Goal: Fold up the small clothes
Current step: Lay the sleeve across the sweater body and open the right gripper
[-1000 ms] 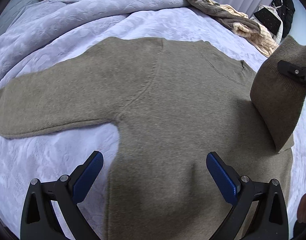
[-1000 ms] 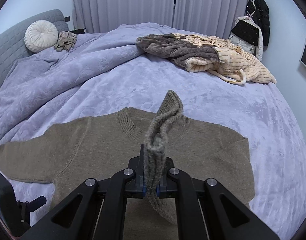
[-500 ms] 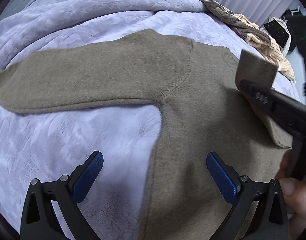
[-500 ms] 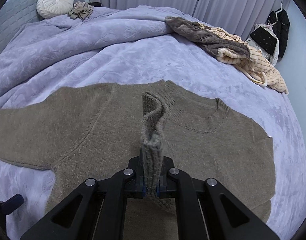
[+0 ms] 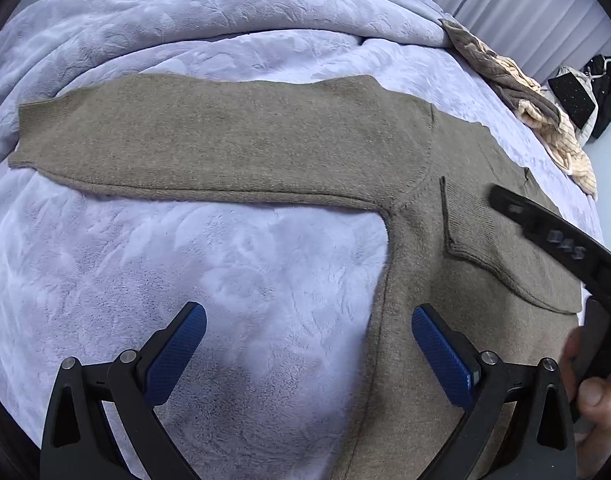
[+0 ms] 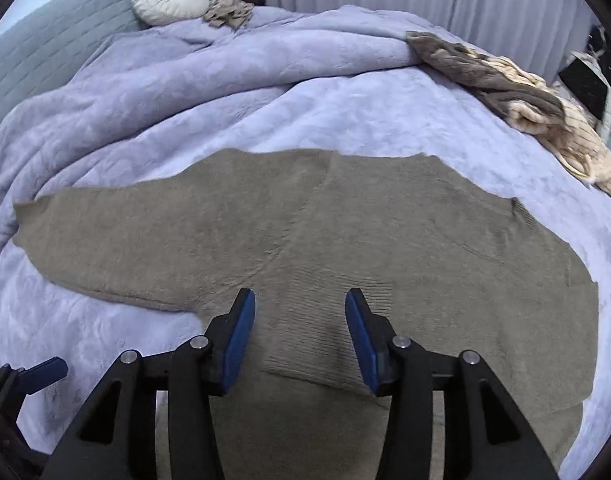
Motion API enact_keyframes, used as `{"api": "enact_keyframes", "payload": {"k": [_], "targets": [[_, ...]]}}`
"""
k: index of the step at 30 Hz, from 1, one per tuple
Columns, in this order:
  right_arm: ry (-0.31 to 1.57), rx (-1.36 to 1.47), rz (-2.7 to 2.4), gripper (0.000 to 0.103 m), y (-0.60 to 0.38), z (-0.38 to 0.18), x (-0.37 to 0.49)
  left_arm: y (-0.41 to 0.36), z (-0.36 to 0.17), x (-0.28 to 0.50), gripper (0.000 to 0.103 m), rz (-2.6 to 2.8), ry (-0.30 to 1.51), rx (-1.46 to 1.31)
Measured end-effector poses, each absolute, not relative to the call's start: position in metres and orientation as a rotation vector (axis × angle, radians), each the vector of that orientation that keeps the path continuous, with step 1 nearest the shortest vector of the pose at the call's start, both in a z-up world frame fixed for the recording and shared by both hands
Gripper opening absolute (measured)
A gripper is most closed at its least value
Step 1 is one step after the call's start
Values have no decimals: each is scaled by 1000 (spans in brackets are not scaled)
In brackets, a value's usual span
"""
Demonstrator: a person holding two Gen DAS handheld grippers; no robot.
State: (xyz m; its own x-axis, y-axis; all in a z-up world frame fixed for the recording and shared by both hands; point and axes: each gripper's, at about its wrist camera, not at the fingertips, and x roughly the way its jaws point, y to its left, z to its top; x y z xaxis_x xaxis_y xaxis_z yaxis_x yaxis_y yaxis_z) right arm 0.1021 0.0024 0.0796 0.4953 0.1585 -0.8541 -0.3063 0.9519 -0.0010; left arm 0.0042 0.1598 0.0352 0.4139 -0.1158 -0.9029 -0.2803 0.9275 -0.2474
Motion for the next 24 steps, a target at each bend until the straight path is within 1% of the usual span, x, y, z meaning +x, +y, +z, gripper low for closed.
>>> {"api": "enact_keyframes", "payload": {"k": [1, 2, 3, 6, 9, 11, 15, 16, 18, 20, 24], "targets": [[1008, -145, 223, 58, -13, 82, 104, 161, 34, 4, 103, 106, 1150, -395], [1002, -144, 139, 64, -31, 83, 107, 162, 33, 5, 103, 106, 1154, -397], [999, -160, 16, 67, -53, 80, 110, 162, 31, 5, 103, 104, 1157, -403], [1062, -168, -219, 67, -108, 62, 125, 166, 28, 5, 103, 100, 1160, -418], [1139, -108, -274, 67, -130, 41, 131, 182, 24, 3, 103, 115, 1157, -474], [1150, -127, -252, 67, -110, 33, 127, 199, 22, 2, 103, 138, 1147, -517], [1070, -382, -103, 67, -12, 32, 105, 258, 21, -1, 103, 200, 1089, -658], [1056, -400, -33, 67, 6, 34, 98, 272, 19, -3, 103, 213, 1074, -690], [1035, -324, 156, 69, 27, 48, 87, 310, 14, -6, 103, 248, 1035, -775], [1052, -226, 269, 69, 33, 57, 83, 352, 4, -13, 103, 273, 980, -896], [1021, -294, 226, 70, 35, 64, 78, 414, -22, -19, 103, 212, 823, -1170]]}}
